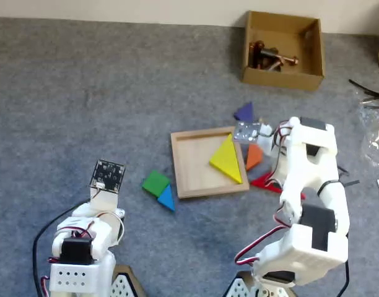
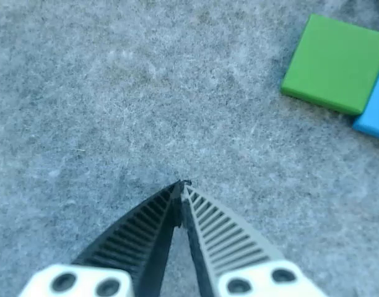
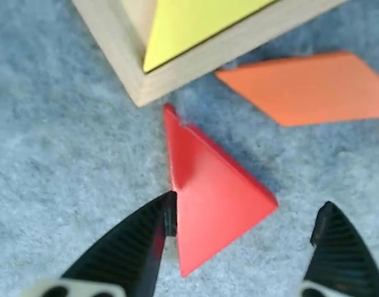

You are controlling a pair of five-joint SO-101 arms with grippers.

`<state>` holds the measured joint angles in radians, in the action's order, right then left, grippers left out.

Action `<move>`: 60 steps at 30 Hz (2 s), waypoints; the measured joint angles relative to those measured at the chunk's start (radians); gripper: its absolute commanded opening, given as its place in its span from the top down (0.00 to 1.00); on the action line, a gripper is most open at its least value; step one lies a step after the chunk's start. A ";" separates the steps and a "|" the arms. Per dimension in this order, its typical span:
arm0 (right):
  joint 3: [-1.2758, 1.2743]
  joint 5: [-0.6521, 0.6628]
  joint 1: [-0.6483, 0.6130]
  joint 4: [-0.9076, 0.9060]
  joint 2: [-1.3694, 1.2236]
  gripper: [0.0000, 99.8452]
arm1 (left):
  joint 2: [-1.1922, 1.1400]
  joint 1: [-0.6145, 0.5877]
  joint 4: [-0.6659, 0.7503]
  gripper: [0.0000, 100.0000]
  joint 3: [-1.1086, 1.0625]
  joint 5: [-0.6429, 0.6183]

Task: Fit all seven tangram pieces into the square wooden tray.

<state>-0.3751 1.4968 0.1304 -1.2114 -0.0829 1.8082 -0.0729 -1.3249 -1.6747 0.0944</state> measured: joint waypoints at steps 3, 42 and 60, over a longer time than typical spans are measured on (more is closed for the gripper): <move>0.000 0.000 0.000 0.032 0.000 0.67 | 0.000 0.000 0.000 0.99 0.000 0.000; -0.187 -0.005 0.046 0.195 0.002 0.67 | 0.000 0.000 0.000 0.99 0.000 0.000; -0.187 0.041 0.018 0.210 0.003 0.67 | 0.000 0.000 0.000 0.99 0.000 0.000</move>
<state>-0.5623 1.5382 0.1488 -1.0012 -0.0798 1.8082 -0.0729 -1.3249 -1.6747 0.0944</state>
